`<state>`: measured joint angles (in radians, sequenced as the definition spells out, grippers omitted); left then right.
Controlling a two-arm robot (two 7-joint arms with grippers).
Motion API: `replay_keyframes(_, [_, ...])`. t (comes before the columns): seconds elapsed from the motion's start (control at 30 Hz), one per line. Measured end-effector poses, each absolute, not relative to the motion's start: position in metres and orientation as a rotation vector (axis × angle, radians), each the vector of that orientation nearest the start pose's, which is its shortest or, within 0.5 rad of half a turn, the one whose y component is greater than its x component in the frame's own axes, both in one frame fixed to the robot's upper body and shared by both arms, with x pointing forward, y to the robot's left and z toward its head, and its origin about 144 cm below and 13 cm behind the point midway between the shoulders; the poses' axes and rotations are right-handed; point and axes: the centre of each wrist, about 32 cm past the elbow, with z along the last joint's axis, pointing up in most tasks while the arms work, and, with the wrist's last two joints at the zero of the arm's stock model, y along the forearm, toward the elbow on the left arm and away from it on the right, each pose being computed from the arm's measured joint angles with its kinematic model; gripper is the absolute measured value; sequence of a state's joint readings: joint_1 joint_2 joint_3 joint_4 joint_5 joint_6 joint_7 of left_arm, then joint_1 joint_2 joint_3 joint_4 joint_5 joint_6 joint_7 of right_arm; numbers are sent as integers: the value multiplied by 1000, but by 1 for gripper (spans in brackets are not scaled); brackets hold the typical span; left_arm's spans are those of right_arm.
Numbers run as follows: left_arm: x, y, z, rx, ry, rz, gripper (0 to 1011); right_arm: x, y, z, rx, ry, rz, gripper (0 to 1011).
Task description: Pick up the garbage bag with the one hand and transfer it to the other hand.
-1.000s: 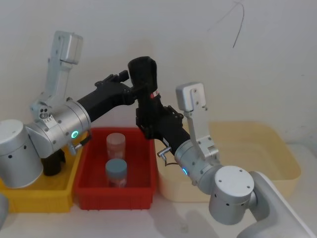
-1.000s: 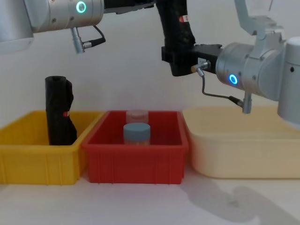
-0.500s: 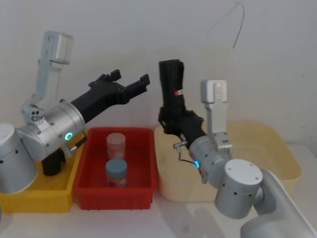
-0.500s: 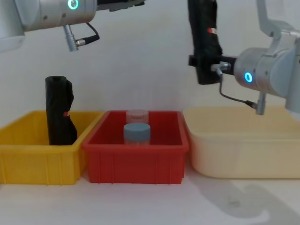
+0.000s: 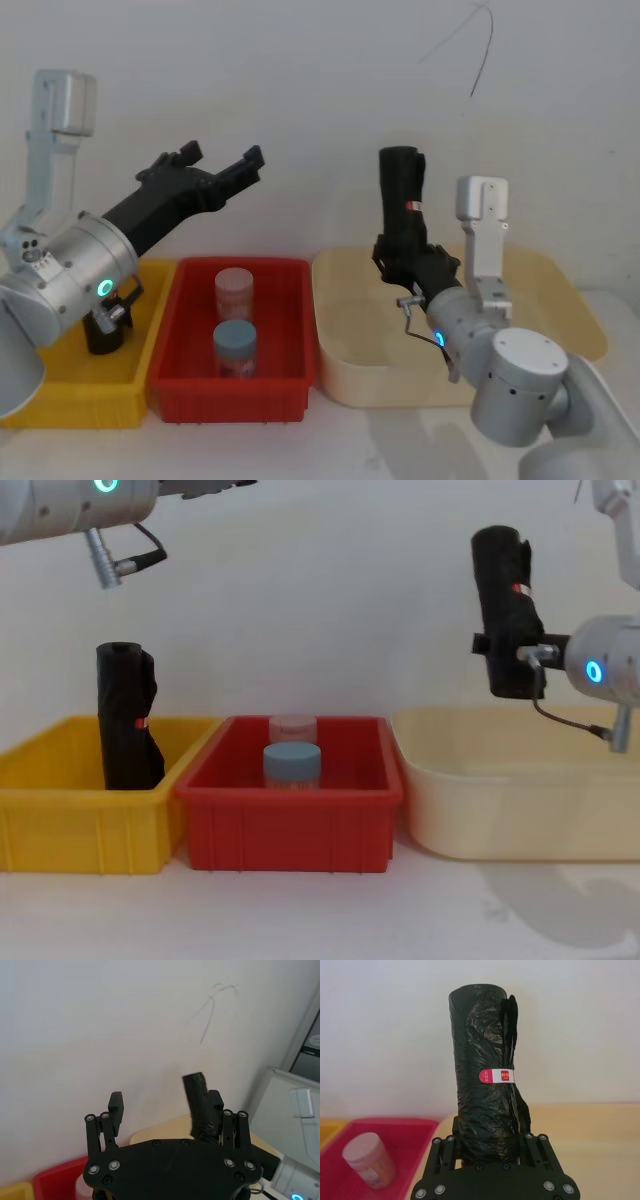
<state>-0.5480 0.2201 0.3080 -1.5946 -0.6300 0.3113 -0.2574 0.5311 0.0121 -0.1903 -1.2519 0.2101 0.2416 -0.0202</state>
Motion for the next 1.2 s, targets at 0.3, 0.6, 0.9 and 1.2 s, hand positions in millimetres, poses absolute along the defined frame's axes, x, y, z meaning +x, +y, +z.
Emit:
replay_keyframes(0.3, [549, 200, 1339, -290, 47, 921, 1001, 586, -191, 1239, 22, 118, -1407, 712])
replay_keyframes(0.6, [544, 203, 1338, -294, 41, 948, 1001, 574, -202, 1232, 24, 74, -1390, 955])
replay_keyframes(0.9, [542, 205, 1338, -296, 38, 960, 1001, 563, -205, 1234, 31, 14, -1350, 1004])
replay_keyframes(1.2, [540, 205, 1338, -297, 36, 965, 1001, 548, -203, 1239, 17, -37, -1253, 1004])
